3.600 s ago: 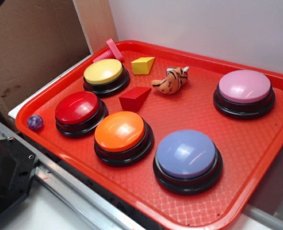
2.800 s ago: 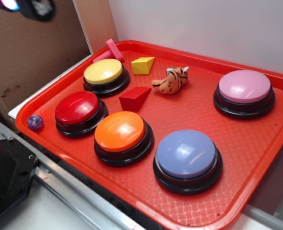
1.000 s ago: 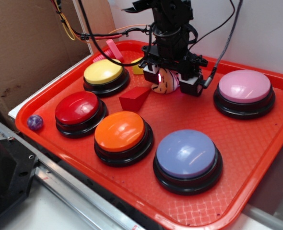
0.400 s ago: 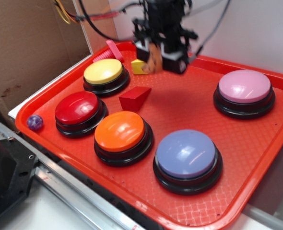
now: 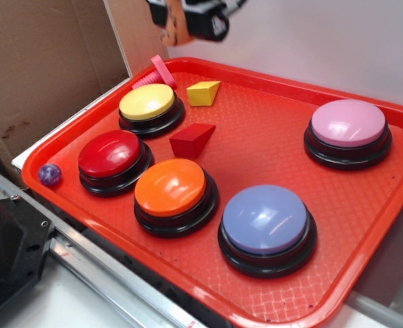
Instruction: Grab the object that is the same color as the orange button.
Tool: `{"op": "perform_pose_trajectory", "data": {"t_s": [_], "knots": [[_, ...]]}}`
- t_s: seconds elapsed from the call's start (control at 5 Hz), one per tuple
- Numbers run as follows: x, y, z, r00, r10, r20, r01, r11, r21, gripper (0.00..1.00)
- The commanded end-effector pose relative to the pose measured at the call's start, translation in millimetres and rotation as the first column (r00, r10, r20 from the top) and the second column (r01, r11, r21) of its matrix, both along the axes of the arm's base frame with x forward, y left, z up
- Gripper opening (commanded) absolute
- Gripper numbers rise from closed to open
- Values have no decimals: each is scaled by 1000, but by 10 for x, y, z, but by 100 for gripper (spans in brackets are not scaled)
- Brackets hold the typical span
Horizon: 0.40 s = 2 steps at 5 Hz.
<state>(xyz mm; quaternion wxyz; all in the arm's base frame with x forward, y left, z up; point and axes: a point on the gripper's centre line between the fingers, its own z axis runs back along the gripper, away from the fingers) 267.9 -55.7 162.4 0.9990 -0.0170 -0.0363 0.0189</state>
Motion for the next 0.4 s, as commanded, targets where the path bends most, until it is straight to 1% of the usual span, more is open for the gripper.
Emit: {"op": "perform_pose_trajectory", "data": {"t_s": [0.0, 0.2], "knots": [[-361, -25, 301, 991, -58, 118, 62, 998, -28, 0], [-309, 3, 240, 993, 35, 109, -41, 998, 52, 0]]}}
